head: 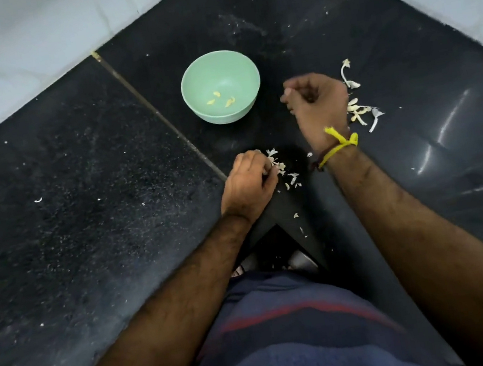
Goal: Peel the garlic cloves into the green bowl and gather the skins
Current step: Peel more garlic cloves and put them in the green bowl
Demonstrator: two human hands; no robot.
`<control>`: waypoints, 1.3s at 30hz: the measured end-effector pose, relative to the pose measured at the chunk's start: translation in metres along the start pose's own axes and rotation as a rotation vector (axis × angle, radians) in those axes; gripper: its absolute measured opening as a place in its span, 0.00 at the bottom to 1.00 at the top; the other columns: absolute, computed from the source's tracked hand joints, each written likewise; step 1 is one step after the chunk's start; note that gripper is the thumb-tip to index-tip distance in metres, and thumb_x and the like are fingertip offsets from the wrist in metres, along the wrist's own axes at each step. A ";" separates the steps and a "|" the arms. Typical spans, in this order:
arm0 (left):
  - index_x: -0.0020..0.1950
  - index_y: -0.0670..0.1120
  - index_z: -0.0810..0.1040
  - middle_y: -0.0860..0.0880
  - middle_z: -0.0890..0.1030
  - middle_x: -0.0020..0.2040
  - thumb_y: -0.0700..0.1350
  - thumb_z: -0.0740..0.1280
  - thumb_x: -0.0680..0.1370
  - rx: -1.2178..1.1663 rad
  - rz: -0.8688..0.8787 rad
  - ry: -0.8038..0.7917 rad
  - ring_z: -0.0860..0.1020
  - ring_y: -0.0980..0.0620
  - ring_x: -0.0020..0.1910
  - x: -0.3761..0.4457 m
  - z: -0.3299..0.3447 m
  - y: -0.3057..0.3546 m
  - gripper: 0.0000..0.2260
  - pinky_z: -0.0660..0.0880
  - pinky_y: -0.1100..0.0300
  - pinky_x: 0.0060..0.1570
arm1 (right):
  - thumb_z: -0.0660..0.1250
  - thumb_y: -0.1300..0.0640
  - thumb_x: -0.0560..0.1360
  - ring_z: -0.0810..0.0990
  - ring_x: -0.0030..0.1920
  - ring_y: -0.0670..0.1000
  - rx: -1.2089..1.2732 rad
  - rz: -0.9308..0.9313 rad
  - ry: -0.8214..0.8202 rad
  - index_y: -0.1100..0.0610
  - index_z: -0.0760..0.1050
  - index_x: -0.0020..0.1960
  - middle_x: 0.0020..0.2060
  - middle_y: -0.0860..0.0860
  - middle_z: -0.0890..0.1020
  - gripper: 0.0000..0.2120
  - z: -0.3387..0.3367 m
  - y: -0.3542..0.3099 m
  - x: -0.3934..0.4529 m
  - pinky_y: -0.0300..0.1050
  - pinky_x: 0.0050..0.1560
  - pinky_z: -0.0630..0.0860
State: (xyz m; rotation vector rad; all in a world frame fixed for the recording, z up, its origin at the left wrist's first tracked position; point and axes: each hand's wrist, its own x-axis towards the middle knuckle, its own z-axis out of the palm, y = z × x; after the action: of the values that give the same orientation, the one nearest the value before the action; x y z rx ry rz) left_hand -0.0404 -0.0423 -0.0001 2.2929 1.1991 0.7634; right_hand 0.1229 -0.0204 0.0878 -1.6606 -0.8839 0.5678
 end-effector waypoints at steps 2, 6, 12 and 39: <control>0.52 0.44 0.78 0.46 0.79 0.52 0.46 0.65 0.78 0.002 0.003 -0.005 0.75 0.45 0.53 0.000 0.000 0.000 0.07 0.76 0.49 0.52 | 0.69 0.64 0.73 0.83 0.38 0.43 -0.062 0.039 0.026 0.57 0.83 0.47 0.37 0.47 0.85 0.06 -0.015 0.016 -0.017 0.39 0.46 0.80; 0.58 0.44 0.79 0.48 0.80 0.55 0.46 0.68 0.80 -0.003 0.024 0.035 0.76 0.47 0.55 -0.002 0.000 0.000 0.09 0.74 0.51 0.58 | 0.69 0.64 0.73 0.84 0.44 0.43 -0.238 0.103 0.116 0.57 0.84 0.49 0.41 0.47 0.85 0.08 -0.050 0.040 -0.037 0.34 0.52 0.78; 0.60 0.47 0.79 0.48 0.79 0.57 0.58 0.69 0.76 0.139 0.202 -0.063 0.75 0.47 0.58 0.004 0.022 0.043 0.18 0.69 0.49 0.57 | 0.69 0.60 0.74 0.84 0.48 0.50 -0.420 0.169 0.235 0.56 0.85 0.50 0.45 0.50 0.86 0.08 -0.094 0.057 -0.027 0.37 0.52 0.77; 0.56 0.44 0.80 0.46 0.80 0.57 0.51 0.69 0.78 0.197 0.241 -0.028 0.77 0.45 0.60 0.017 0.045 0.042 0.12 0.69 0.47 0.61 | 0.68 0.57 0.75 0.80 0.56 0.59 -0.926 0.116 -0.121 0.53 0.84 0.51 0.52 0.54 0.83 0.07 -0.072 0.073 0.092 0.53 0.57 0.77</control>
State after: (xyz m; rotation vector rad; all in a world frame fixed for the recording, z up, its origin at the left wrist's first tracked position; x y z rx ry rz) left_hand 0.0217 -0.0560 -0.0042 2.6363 1.0382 0.7204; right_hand 0.2516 0.0015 0.0442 -2.5369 -1.2492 0.3428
